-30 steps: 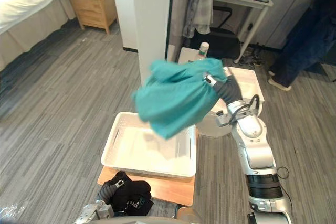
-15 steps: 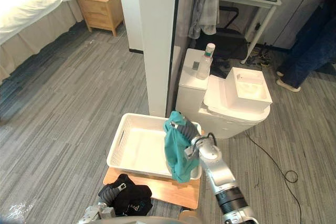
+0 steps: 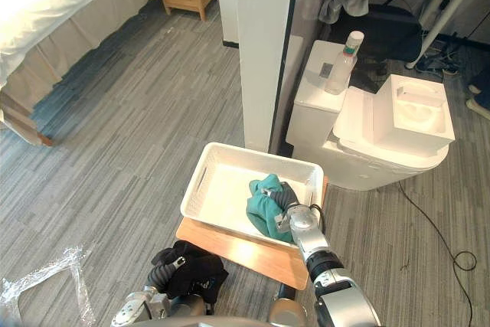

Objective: Tidy the bed and pick cloth on bed and put in laundry

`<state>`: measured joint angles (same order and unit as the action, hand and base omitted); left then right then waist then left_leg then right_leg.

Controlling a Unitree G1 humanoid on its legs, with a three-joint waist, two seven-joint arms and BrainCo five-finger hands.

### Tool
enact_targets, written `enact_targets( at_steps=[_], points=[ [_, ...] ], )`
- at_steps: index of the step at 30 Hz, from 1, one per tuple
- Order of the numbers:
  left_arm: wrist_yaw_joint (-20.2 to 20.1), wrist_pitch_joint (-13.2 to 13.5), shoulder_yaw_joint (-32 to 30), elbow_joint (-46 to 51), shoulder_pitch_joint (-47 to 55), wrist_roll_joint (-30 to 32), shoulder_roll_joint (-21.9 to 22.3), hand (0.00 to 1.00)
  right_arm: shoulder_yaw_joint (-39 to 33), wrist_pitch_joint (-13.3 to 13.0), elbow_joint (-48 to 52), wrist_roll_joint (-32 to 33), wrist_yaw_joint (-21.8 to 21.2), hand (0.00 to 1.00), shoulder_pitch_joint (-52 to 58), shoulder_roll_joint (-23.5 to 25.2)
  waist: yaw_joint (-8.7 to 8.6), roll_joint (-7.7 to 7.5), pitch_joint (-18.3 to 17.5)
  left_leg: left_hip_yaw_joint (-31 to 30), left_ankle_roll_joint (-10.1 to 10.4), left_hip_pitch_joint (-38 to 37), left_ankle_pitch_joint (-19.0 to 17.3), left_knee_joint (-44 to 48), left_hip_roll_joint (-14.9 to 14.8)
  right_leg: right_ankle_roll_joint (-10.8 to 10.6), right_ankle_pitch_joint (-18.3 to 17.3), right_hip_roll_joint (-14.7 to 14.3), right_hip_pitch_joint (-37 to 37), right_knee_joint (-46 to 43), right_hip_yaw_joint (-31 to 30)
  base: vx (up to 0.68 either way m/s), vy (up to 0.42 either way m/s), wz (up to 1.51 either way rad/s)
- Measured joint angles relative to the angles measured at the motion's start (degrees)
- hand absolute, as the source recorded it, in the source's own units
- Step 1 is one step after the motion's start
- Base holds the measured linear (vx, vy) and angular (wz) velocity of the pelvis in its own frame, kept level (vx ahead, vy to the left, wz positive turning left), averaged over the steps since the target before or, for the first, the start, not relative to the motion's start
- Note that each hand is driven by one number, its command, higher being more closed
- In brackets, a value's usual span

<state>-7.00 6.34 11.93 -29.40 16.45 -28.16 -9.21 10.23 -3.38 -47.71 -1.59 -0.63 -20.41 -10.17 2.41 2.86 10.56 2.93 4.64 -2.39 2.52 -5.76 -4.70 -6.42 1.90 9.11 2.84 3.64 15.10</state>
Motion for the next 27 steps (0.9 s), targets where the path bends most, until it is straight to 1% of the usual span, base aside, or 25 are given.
enact_targets(
  at_steps=[2,3,7,10,11,13,15,16,17,19,20,22,23,24,25,26,27],
  points=[
    [0.0,0.0,-0.3,1.5,0.1,0.0,0.0,1.0,0.0,-0.8,0.1,-2.4,0.8,0.0,0.0,-0.2,0.04,-0.27,0.2,0.0,0.1,-0.7,-0.1,-0.1,0.0,0.0,0.1,0.0,1.0,0.5,0.2,-0.01,-0.005,0.06],
    [0.0,0.0,-0.6,2.3,0.0,0.0,0.0,1.0,0.0,-0.9,0.7,-3.3,1.2,0.0,0.0,-0.4,0.01,-0.4,0.2,-0.2,0.2,-1.0,-0.1,-0.1,0.1,-0.1,0.1,0.0,1.6,0.8,0.5,-0.02,-0.008,0.08],
    [0.2,-0.7,-2.5,3.9,-0.1,0.1,0.0,1.0,-0.9,-0.7,4.5,-3.1,1.6,0.0,0.1,-2.6,0.04,-0.87,0.1,-0.1,0.2,-1.2,-0.1,-0.1,0.1,-0.1,0.4,0.0,2.1,1.5,0.6,-0.01,-0.004,0.01],
    [1.4,-1.0,-4.6,3.9,-0.5,0.2,-0.1,1.0,-2.8,-0.5,10.3,-3.1,1.1,0.0,2.5,-4.1,-0.07,-1.33,0.0,0.0,0.2,-1.6,-0.2,-0.1,0.0,-0.1,0.4,-0.1,2.6,1.6,0.5,-0.01,-0.004,-0.01],
    [2.4,-1.0,-5.7,4.4,-0.8,0.2,-0.1,1.0,-3.6,-0.4,12.6,-3.2,1.1,0.0,3.6,-4.4,-0.13,-1.61,-0.1,0.4,0.3,-1.8,-0.2,-0.1,-0.2,-0.1,0.4,-0.2,2.6,1.6,0.3,-0.02,-0.01,-0.07],
    [3.4,-1.0,-7.9,5.8,-0.6,0.2,0.0,1.0,-5.1,-0.3,16.9,-3.5,1.1,0.0,5.8,-4.5,-0.13,-2.12,-0.2,1.4,0.5,-2.3,-0.4,-0.1,-0.3,-0.1,0.5,-0.3,2.6,1.7,-0.4,-0.02,-0.005,-0.18],
    [4.1,-0.9,-10.7,6.4,-0.8,0.7,-0.1,1.0,-6.4,0.4,21.5,-4.7,1.0,0.0,8.3,-4.6,-0.63,-2.81,-0.6,2.2,0.5,-2.6,-0.5,-0.1,-0.4,-0.1,0.6,-0.4,2.7,1.7,-0.9,-0.02,-0.007,-0.15],
    [4.9,-0.9,-12.6,7.5,-0.9,0.8,-0.1,1.0,-7.4,0.8,24.6,-5.7,0.8,0.0,9.9,-4.5,-1.17,-3.31,-0.9,2.5,0.5,-2.6,-0.5,-0.1,-0.5,0.0,0.6,-0.5,2.6,1.7,-1.2,-0.03,-0.01,-0.15],
    [5.4,-0.7,-14.2,8.4,-0.9,1.9,-0.1,1.0,-8.3,1.4,27.2,-6.7,0.6,0.0,11.3,-4.6,-1.63,-3.84,-1.2,2.9,0.5,-2.7,-0.6,-0.1,-0.5,0.0,0.7,-0.6,2.4,1.7,-1.7,-0.03,-0.009,-0.16],
    [6.2,-0.5,-16.0,9.9,-1.2,3.2,-0.1,1.0,-10.0,2.0,29.2,-6.7,0.4,0.0,12.5,-4.7,-2.13,-4.39,-1.6,3.2,0.5,-2.9,-0.6,-0.1,-0.5,0.1,0.8,-0.6,2.3,1.7,-2.0,-0.03,-0.006,-0.13],
    [6.9,-0.3,-17.1,11.5,-1.6,3.9,-0.1,1.0,-11.8,3.3,30.1,-6.6,0.3,0.0,13.3,-4.7,-2.53,-4.9,-1.9,3.6,0.5,-3.0,-0.6,-0.1,-0.5,0.1,0.9,-0.6,2.2,1.7,-2.4,-0.04,-0.008,-0.15],
    [7.6,0.0,-19.5,14.4,-2.3,4.1,-0.1,1.0,-14.4,5.5,30.4,-6.3,0.1,0.0,14.4,-4.9,-2.73,-5.35,-2.5,4.5,0.5,-3.1,-0.7,-0.1,-0.6,0.3,1.1,-0.7,1.8,1.7,-3.2,-0.04,-0.007,-0.2],
    [8.1,0.6,-21.4,16.0,-3.0,3.8,-0.1,1.0,-16.3,7.4,30.3,-6.4,0.5,0.0,15.3,-5.1,-3.0,-5.39,-2.7,4.8,0.5,-3.2,-0.7,0.0,-0.6,0.3,1.2,-0.7,1.8,1.7,-3.5,-0.04,-0.007,-0.16],
    [8.8,0.7,-22.9,17.4,-3.8,3.6,-0.1,1.0,-18.1,8.7,29.4,-6.5,1.1,0.0,16.2,-5.4,-3.15,-5.32,-2.9,4.9,0.5,-3.3,-0.7,0.0,-0.6,0.3,1.3,-0.7,1.8,1.7,-3.6,-0.04,-0.008,-0.11],
    [9.6,0.9,-24.0,18.7,-4.5,2.8,-0.2,1.0,-19.7,9.9,27.3,-6.5,1.8,0.0,16.9,-6.0,-3.19,-5.19,-3.1,5.1,0.5,-3.4,-0.7,0.0,-0.6,0.3,1.4,-0.7,1.8,1.7,-3.8,-0.04,-0.009,-0.08],
    [10.1,1.8,-25.3,19.8,-5.3,2.4,-0.5,1.0,-22.2,11.2,23.9,-5.6,2.8,0.0,17.8,-6.8,-3.36,-4.9,-3.7,5.3,0.5,-3.5,-0.7,0.0,-0.6,0.3,1.4,-0.7,1.7,1.7,-4.0,-0.04,-0.011,-0.07],
    [10.3,2.3,-26.4,20.3,-6.1,1.7,-0.8,1.0,-25.5,11.3,20.6,-4.2,3.5,0.0,18.6,-7.1,-3.58,-4.44,-4.4,5.2,0.5,-3.5,-0.7,-0.1,-0.6,0.3,1.4,-0.7,1.8,1.7,-4.0,-0.03,-0.01,-0.04]
  ],
)
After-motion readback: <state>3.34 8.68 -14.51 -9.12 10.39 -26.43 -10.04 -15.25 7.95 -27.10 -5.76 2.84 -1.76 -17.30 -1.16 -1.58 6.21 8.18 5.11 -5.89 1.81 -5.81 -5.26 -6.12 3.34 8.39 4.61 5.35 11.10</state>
